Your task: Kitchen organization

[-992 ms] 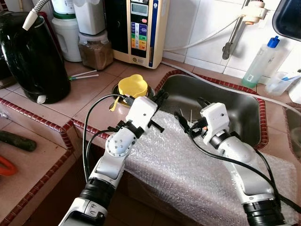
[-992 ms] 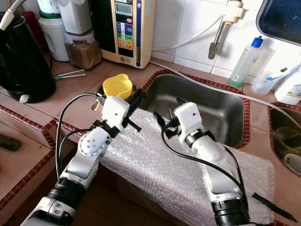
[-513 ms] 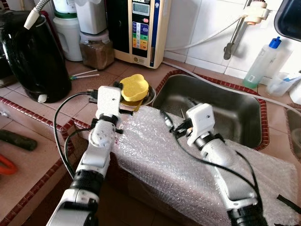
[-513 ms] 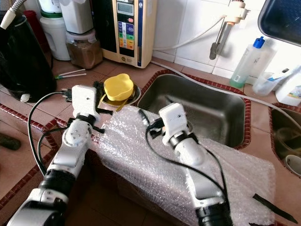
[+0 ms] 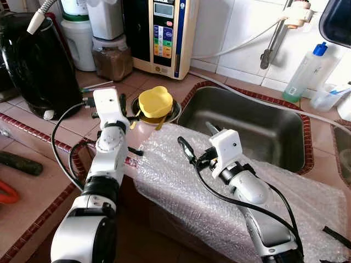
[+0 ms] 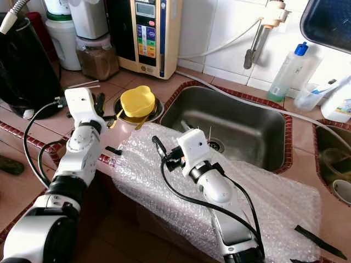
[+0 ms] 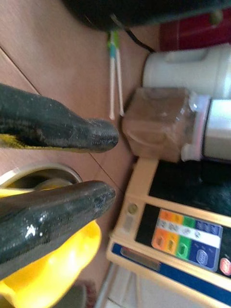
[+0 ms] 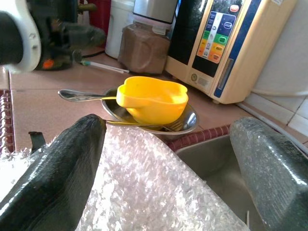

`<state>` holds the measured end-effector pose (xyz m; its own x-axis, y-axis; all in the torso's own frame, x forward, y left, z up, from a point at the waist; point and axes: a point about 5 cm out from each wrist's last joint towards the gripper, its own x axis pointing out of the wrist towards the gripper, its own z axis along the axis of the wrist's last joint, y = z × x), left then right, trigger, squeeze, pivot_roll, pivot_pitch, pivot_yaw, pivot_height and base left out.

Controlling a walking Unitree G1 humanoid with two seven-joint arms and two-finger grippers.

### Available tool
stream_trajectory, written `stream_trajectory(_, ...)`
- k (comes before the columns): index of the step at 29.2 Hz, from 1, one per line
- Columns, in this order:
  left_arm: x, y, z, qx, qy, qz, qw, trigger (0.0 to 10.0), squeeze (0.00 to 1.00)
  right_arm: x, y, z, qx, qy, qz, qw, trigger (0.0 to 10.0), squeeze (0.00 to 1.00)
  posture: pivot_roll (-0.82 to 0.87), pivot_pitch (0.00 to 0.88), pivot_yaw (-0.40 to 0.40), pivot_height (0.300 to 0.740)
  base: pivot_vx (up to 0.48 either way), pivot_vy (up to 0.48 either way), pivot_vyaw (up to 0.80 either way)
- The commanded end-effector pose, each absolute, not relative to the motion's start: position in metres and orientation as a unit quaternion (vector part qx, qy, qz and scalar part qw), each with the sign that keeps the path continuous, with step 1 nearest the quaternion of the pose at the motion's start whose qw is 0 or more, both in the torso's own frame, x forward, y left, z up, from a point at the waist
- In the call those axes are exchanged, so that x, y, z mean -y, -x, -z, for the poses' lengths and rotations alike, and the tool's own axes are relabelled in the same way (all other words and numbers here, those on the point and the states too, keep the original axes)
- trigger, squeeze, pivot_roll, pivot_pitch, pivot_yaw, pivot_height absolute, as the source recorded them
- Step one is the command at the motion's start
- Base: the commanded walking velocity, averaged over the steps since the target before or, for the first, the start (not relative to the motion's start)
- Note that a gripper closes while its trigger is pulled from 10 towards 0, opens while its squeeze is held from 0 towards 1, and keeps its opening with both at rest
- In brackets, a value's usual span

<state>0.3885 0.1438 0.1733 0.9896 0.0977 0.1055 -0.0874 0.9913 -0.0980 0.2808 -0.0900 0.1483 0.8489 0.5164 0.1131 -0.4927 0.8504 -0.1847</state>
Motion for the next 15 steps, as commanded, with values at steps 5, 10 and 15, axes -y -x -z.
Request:
stream_trajectory(5,-0.138,-0.393,-0.171,0.022,0.077,-0.049,0.996,10.0,1.00,0.089,-0.279,-0.151,0.085,0.079,-0.261,0.958,10.0,0.00,0.01,0.000,-0.015,0.740,0.000,0.000,0.00)
stream_trajectory(10,-0.129,-0.397,-0.164,-0.026,0.109,-0.020,0.994,10.0,1.00,0.088,-0.278,-0.151,0.085,0.081,-0.263,0.958,10.0,0.00,0.01,0.000,-0.007,0.740,0.000,0.000,0.00)
stream_trajectory(15,-0.124,-0.398,-0.164,-0.028,0.119,-0.016,0.992,10.0,1.00,0.088,-0.277,-0.150,0.085,0.083,-0.261,0.958,10.0,0.00,0.00,0.000,-0.002,0.740,0.000,0.000,0.00)
